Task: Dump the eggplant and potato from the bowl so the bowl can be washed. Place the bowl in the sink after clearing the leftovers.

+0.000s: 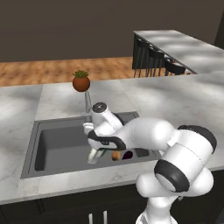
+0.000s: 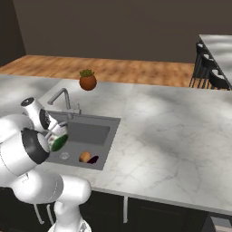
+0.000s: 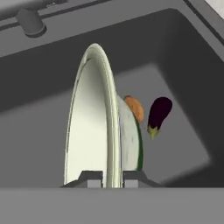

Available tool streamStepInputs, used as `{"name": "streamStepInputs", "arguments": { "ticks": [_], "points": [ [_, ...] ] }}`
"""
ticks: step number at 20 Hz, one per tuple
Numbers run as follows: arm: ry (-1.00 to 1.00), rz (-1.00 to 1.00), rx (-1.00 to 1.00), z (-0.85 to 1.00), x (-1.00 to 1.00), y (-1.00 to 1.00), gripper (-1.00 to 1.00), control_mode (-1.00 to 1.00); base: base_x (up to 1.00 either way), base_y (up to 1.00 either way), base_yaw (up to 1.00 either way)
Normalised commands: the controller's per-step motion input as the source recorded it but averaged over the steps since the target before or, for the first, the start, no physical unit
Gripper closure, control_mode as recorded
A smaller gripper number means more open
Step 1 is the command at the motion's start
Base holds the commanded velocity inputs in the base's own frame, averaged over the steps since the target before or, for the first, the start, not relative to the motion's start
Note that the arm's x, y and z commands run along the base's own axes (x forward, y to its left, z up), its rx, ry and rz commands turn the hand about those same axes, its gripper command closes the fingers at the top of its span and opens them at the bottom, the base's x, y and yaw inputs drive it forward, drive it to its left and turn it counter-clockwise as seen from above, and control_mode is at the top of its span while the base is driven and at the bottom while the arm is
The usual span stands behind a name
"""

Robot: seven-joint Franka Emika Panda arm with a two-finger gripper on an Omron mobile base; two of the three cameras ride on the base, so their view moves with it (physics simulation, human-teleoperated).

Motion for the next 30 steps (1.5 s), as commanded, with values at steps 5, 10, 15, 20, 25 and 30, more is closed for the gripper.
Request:
{"name": "streamStepInputs", "arguments": {
  "ticks": [5,10,15,20,25,30],
  "points": [
    [-0.02,0.06,0.18,-0.13,-0.12,0.24,1.0,-1.0,0.0,0.0,0.0],
    [-0.17,0.08,0.29,-0.46,-0.05,0.15,1.0,-1.0,0.0,0.0,0.0],
    [-0.08,0.06,0.29,-0.34,0.0,0.27,1.0,-1.0,0.0,0.0,0.0],
    [0.08,0.05,0.04,0.0,0.12,0.36,1.0,-1.0,0.0,0.0,0.0],
    [0.17,0.02,-0.01,0.0,0.19,0.36,1.0,-1.0,0.0,0.0,0.0],
    [0.1,0.0,-0.09,-0.22,0.0,0.09,1.0,-1.0,0.0,0.0,0.0]
  ]
}}
